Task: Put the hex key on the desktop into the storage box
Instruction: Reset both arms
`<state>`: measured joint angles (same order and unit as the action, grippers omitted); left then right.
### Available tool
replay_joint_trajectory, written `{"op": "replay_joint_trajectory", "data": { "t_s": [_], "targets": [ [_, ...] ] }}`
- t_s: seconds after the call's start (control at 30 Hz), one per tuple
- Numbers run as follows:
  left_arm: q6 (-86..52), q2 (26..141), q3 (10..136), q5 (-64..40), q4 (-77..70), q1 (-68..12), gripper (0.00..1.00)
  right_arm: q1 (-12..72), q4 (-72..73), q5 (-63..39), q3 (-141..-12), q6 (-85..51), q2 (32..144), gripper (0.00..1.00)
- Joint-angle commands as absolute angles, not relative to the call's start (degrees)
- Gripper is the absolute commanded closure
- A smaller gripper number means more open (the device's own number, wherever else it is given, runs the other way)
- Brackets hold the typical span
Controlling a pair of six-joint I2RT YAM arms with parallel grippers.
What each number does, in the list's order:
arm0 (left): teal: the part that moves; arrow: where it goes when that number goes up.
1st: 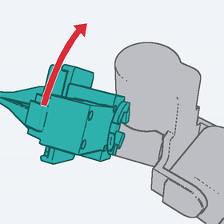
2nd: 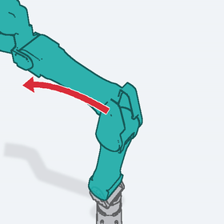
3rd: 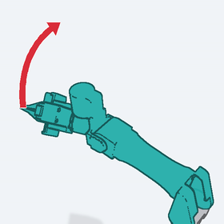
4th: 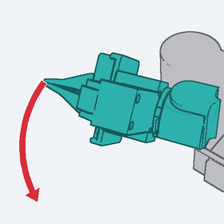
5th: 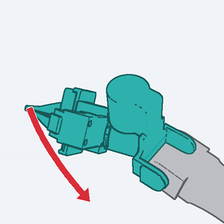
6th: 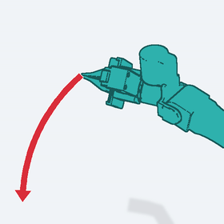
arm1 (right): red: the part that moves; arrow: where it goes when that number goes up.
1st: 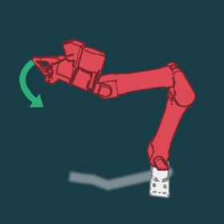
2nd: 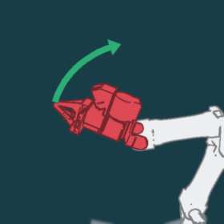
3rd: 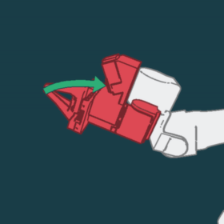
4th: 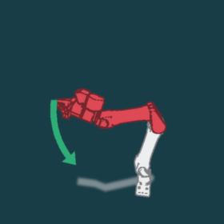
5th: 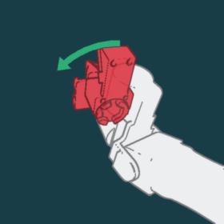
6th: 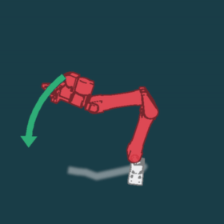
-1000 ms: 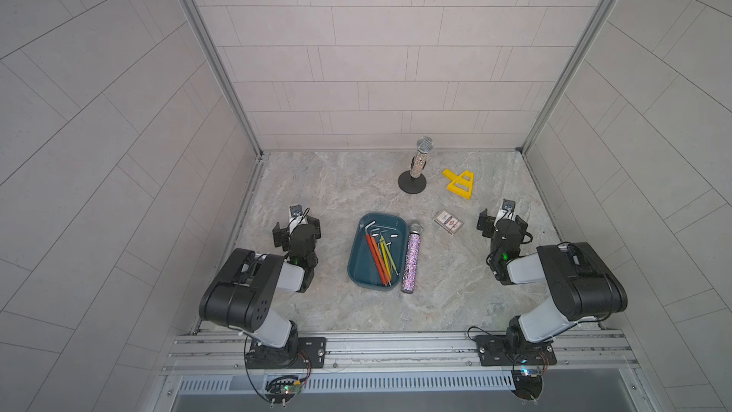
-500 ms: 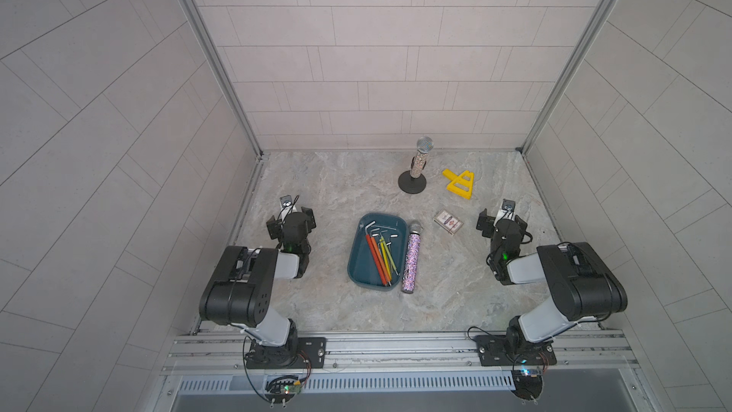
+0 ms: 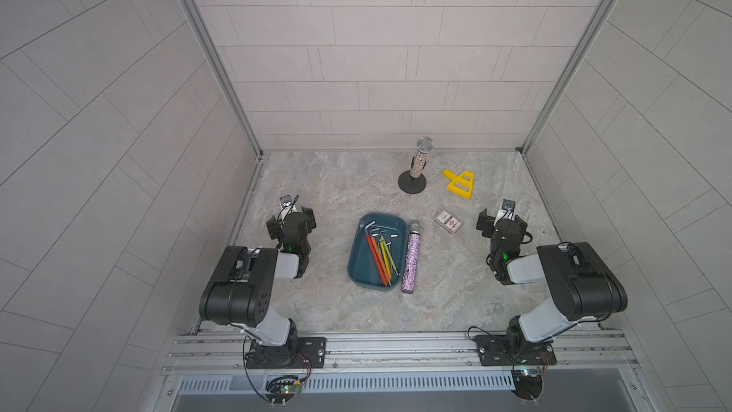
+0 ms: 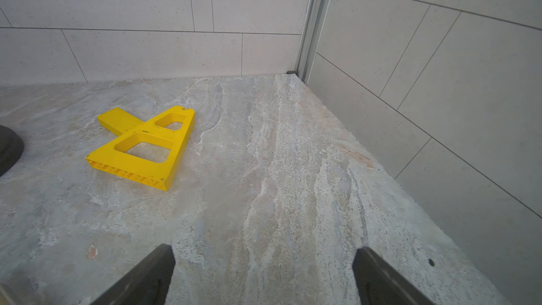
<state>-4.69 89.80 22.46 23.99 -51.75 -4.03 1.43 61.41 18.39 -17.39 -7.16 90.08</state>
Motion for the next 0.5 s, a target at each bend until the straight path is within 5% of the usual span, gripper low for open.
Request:
{"op": "replay_joint_trajectory", "data": {
  "t_s": [0.0, 0.47],
  "targets": [
    [-5.15, 89.13, 21.67, 23.91, -51.85, -4.13, 0.00, 1.23, 60.83, 18.81, -17.34, -7.64, 89.56, 0.00],
    [-5.27, 88.96, 21.28, 23.99, -52.29, -4.13, 0.00, 1.22, 60.82, 18.80, -17.44, -7.65, 89.56, 0.00]
  ]
}}
